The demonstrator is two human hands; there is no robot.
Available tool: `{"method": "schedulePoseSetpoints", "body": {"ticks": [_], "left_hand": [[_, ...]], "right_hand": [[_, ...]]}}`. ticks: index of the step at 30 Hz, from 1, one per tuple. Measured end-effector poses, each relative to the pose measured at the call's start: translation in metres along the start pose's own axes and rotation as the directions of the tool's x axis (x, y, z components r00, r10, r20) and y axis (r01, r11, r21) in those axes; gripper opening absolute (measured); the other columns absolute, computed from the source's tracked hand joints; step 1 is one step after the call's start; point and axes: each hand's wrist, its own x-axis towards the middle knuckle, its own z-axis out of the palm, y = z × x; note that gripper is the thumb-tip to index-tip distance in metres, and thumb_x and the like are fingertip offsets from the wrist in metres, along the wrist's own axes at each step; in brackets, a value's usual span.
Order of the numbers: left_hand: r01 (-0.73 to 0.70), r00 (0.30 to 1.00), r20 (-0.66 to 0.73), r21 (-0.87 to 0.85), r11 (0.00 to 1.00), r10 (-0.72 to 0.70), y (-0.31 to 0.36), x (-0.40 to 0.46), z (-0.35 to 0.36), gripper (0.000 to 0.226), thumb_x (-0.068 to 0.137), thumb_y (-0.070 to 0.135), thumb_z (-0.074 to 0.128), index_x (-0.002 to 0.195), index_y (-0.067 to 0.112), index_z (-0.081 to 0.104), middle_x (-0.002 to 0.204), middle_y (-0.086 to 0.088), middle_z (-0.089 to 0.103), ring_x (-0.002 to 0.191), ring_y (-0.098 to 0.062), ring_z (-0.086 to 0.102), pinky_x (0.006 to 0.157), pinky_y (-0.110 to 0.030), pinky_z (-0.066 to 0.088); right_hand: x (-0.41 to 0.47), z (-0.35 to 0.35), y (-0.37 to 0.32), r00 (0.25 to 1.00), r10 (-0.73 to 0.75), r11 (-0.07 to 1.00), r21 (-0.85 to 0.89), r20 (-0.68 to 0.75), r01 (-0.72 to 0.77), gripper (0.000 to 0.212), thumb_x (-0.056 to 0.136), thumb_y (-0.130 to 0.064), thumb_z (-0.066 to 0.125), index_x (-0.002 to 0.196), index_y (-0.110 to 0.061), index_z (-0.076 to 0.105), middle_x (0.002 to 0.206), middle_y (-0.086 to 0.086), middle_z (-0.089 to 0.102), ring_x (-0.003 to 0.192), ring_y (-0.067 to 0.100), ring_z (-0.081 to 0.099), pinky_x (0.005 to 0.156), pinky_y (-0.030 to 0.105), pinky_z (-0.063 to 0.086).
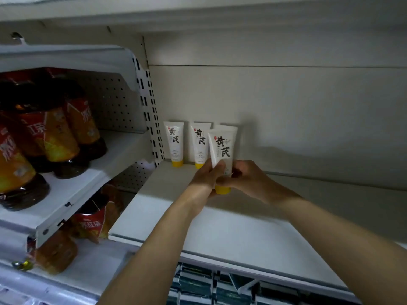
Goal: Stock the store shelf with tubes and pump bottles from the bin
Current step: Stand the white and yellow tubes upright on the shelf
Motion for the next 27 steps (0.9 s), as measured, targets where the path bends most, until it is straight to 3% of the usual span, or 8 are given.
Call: {"method": "schedulePoseSetpoints", "body": {"ticks": [2, 6, 8, 11, 14, 19, 27], "left_hand": [[0.016, 0.999, -0.032, 0.047, 0.999, -0.015, -0.002, 0.009, 0.007, 0.03, 0.102, 0.032, 0.042, 0.127, 0.022, 0.056, 0.119, -0.001, 0.066, 0.111, -0.015, 0.062, 0.093, -0.034, 0.053], [-0.018, 0.984, -0.163, 0.318, 0.948, 0.074, -0.01, 0.031, 0.007, 0.031, 0.097, 0.014, 0.05, 0.127, 0.015, 0.06, 0.13, -0.003, 0.058, 0.124, -0.018, 0.051, 0.088, -0.018, 0.035], [-0.016, 0.982, -0.15, 0.541, 0.841, 0.114, -0.016, 0.038, 0.005, 0.036, 0.095, 0.013, 0.054, 0.131, 0.016, 0.059, 0.138, -0.005, 0.053, 0.13, -0.02, 0.046, 0.087, -0.013, 0.031], [-0.017, 0.986, -0.099, 0.747, 0.665, 0.135, -0.025, 0.046, 0.002, 0.043, 0.093, 0.018, 0.057, 0.136, 0.019, 0.056, 0.144, -0.006, 0.049, 0.135, -0.019, 0.041, 0.103, -0.017, 0.026], [0.0, 0.995, -0.054, 0.828, 0.561, 0.081, -0.035, 0.056, 0.003, 0.046, 0.092, 0.029, 0.058, 0.137, 0.026, 0.053, 0.147, -0.008, 0.044, 0.139, -0.023, 0.034, 0.114, -0.028, 0.023], [0.024, 0.999, -0.042, 0.888, 0.46, 0.03, -0.041, 0.069, 0.01, 0.052, 0.092, 0.037, 0.055, 0.143, 0.031, 0.045, 0.15, -0.013, 0.034, 0.142, -0.028, 0.024, 0.117, -0.034, 0.02], [0.028, 0.996, -0.067, 0.885, 0.465, 0.067, -0.045, 0.075, 0.014, 0.056, 0.09, 0.036, 0.058, 0.143, 0.027, 0.044, 0.147, -0.011, 0.04, 0.138, -0.028, 0.031, 0.115, -0.032, 0.022]], "right_hand": [[0.0, -0.009, 0.014, 0.996, 0.005, 0.999, -0.039, -0.092, -0.009, 0.023, 0.079, -0.004, 0.075, 0.101, -0.001, 0.068, 0.09, 0.012, 0.074, 0.077, 0.012, 0.068, 0.073, 0.033, 0.056], [0.0, -0.035, 0.04, 0.942, 0.051, 0.993, -0.085, -0.331, -0.084, 0.03, 0.076, -0.003, 0.078, 0.103, -0.004, 0.065, 0.087, 0.007, 0.071, 0.066, 0.005, 0.066, 0.061, 0.02, 0.051], [0.0, -0.044, 0.052, 0.915, 0.051, 0.978, -0.167, -0.4, -0.128, 0.035, 0.075, -0.006, 0.079, 0.107, -0.006, 0.066, 0.093, 0.007, 0.071, 0.073, 0.014, 0.066, 0.065, 0.024, 0.052], [0.004, -0.049, 0.067, 0.887, 0.043, 0.959, -0.23, -0.459, -0.166, 0.034, 0.075, -0.011, 0.079, 0.106, -0.007, 0.066, 0.093, 0.004, 0.069, 0.079, 0.02, 0.064, 0.067, 0.028, 0.048], [0.013, -0.048, 0.072, 0.879, 0.043, 0.955, -0.238, -0.476, -0.175, 0.034, 0.074, -0.013, 0.079, 0.106, -0.008, 0.066, 0.094, 0.005, 0.07, 0.08, 0.019, 0.063, 0.069, 0.028, 0.046], [0.023, -0.048, 0.074, 0.87, 0.046, 0.946, -0.259, -0.49, -0.196, 0.033, 0.074, -0.013, 0.076, 0.105, -0.009, 0.065, 0.094, 0.006, 0.07, 0.082, 0.02, 0.064, 0.072, 0.031, 0.05], [0.03, -0.053, 0.075, 0.863, 0.082, 0.94, -0.248, -0.498, -0.233, 0.039, 0.067, -0.017, 0.08, 0.103, -0.012, 0.064, 0.094, 0.004, 0.07, 0.083, 0.022, 0.065, 0.077, 0.042, 0.054]]}}
